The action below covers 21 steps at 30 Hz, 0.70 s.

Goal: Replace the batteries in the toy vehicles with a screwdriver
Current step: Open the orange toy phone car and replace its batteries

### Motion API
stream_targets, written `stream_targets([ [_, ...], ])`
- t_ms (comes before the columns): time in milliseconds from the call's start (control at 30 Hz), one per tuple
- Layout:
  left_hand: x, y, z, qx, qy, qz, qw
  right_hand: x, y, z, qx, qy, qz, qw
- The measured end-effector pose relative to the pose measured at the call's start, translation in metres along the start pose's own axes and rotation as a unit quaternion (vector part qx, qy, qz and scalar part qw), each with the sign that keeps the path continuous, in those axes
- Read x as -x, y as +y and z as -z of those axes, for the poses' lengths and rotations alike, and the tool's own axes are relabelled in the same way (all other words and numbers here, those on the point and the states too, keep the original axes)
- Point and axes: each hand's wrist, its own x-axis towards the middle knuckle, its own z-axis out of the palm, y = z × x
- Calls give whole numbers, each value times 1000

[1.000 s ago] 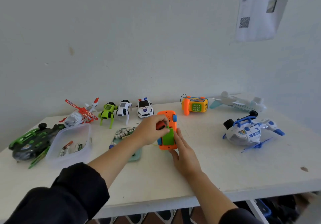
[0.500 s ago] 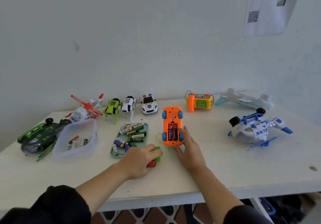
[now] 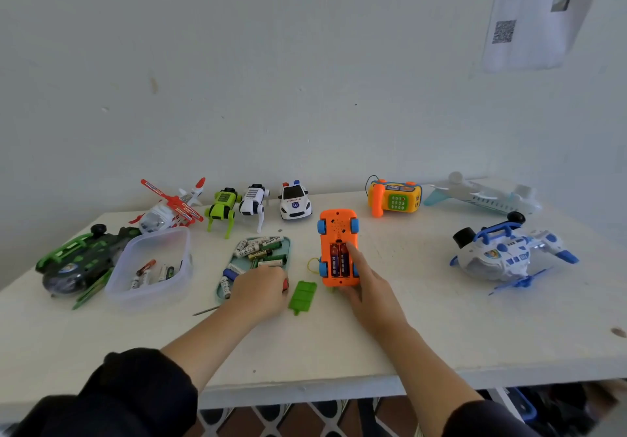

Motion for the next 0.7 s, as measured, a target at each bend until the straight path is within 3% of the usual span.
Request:
stream_targets([
  [233,0,-17,3,5,5,39,999,-3,-1,-1,5,3,-17,1000],
  [467,-2,-27,20,51,-44,52,996,-5,2,-8,26,-13,-27,999],
  [567,-1,-9,43,168,80,-1,983,-2,2,-8,61,7,16,998],
  [700,7,29,80,298,263,-102,912,0,0,-8,80,67,84,991],
])
